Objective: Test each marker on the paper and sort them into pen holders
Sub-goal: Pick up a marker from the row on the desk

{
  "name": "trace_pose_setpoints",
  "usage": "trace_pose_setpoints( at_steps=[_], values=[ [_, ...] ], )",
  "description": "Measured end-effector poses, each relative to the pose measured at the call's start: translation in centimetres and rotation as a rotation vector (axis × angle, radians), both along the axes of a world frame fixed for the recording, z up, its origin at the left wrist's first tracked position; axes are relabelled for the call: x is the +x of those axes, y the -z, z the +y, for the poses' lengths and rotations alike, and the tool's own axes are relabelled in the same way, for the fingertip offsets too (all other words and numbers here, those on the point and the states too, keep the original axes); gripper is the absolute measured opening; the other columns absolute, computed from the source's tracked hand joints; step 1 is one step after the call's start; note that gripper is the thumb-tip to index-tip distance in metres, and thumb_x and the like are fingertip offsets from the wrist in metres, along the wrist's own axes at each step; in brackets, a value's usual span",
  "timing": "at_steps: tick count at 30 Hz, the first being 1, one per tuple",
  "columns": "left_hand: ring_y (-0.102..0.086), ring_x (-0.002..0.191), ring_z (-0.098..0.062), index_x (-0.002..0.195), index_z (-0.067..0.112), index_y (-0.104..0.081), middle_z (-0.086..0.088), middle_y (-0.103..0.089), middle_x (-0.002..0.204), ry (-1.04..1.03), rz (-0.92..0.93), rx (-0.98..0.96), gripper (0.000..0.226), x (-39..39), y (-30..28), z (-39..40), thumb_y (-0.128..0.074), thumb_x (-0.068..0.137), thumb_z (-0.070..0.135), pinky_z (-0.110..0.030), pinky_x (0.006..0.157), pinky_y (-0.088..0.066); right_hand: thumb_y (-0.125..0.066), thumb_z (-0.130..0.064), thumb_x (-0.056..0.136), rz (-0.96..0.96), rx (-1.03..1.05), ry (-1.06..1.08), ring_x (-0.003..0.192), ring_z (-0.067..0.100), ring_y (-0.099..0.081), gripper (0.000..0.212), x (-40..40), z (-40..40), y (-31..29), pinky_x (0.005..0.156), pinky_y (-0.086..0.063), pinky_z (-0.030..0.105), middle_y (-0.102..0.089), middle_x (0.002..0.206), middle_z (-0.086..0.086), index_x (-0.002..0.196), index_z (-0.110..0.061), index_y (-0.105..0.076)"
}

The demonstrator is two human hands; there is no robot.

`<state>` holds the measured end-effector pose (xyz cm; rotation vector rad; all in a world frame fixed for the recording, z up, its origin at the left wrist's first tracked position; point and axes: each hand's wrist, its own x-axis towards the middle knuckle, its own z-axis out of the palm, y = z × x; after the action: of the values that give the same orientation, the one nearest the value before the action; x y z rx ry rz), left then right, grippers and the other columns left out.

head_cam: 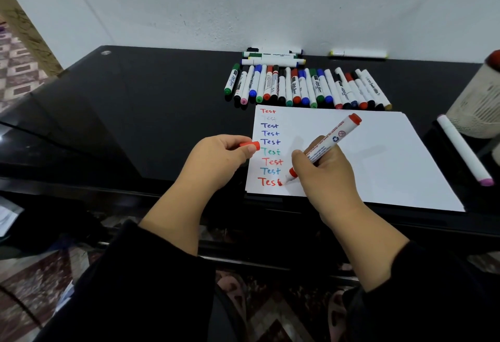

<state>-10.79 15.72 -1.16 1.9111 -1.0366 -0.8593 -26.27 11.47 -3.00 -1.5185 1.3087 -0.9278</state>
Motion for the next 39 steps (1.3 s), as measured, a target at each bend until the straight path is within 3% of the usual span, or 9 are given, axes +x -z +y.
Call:
trace_pose_setpoints(
  at_steps=[3,6,11,15,25,33,39],
  values=[
    [-0.065,0.091,-0.005,0.1,0.032,-0.069,0.012,-0.07,0.096,0.026,0.074,-0.019,0.015,0.0,0.0,0.1,-0.065,0.086,0.03,-0.03,0.088,-0.052,-0.058,-0.023,0.09,-0.112,0.034,0.068,0.05,-0.001,-0.052,0.022,-0.1,-0.3,-0.1,0.051,-0.039,0.013,-0.057,0.059,-0.009,0.072,-0.02,-0.046],
    [-0.064,0.092,-0.007,0.093,0.033,-0.07,0.011,-0.071,0.093,0.074,0.153,-0.028,0.011,0.0,-0.2,0.2,-0.065,0.085,0.028,-0.028,0.085,-0.052,-0.061,-0.023,0.089,-0.312,0.103,0.135,0.048,0.01,-0.043,0.027,-0.6,-1.1,-0.9,0.056,-0.038,0.029,-0.05,0.048,-0.005,0.066,-0.018,-0.047],
    [-0.068,0.085,-0.005,0.085,0.033,-0.069,0.01,-0.073,0.085,0.165,0.281,-0.041,0.013,-0.5,-1.0,0.3,-0.061,0.087,0.023,-0.024,0.08,-0.053,-0.059,-0.019,0.092,-0.541,0.144,0.111,0.045,0.011,-0.039,0.038,-1.0,-1.4,-2.5,0.049,-0.032,0.025,-0.047,0.048,0.003,0.055,-0.019,-0.049],
    [-0.068,0.081,-0.004,0.088,0.03,-0.07,0.008,-0.074,0.086,0.197,0.346,-0.04,0.013,-0.9,-1.3,0.2,-0.06,0.087,0.023,-0.018,0.07,-0.051,-0.059,-0.02,0.092,-0.528,0.14,0.057,0.046,0.01,-0.041,0.031,-0.7,-1.2,-2.5,0.049,-0.034,0.024,-0.048,0.048,0.001,0.063,-0.017,-0.048],
    [-0.069,0.076,-0.005,0.089,0.027,-0.07,0.006,-0.074,0.082,0.204,0.41,-0.087,0.013,-1.6,-1.5,0.1,-0.059,0.086,0.02,-0.016,0.068,-0.053,-0.063,-0.023,0.089,-0.472,0.158,-0.104,0.044,0.009,-0.042,0.021,-0.9,-1.0,-2.4,0.044,-0.036,0.018,-0.055,0.052,0.003,0.072,-0.013,-0.057],
    [-0.068,0.072,-0.004,0.087,0.025,-0.071,0.005,-0.074,0.079,0.19,0.376,-0.16,0.013,-2.1,-1.1,0.1,-0.064,0.084,0.015,-0.014,0.067,-0.054,-0.06,-0.018,0.09,-0.592,0.312,-0.197,0.041,0.01,-0.032,0.044,-1.0,-1.6,-2.2,0.042,-0.026,0.019,-0.048,0.047,0.003,0.046,-0.022,-0.058],
    [-0.067,0.073,-0.002,0.085,0.03,-0.069,0.009,-0.073,0.076,0.168,0.299,-0.196,0.012,-2.5,-0.8,-0.5,-0.064,0.084,0.02,-0.012,0.066,-0.053,-0.059,-0.017,0.09,-0.612,0.344,-0.208,0.042,0.011,-0.029,0.043,-0.9,-2.0,-2.1,0.041,-0.024,0.019,-0.045,0.047,0.004,0.048,-0.021,-0.055]
  ],
)
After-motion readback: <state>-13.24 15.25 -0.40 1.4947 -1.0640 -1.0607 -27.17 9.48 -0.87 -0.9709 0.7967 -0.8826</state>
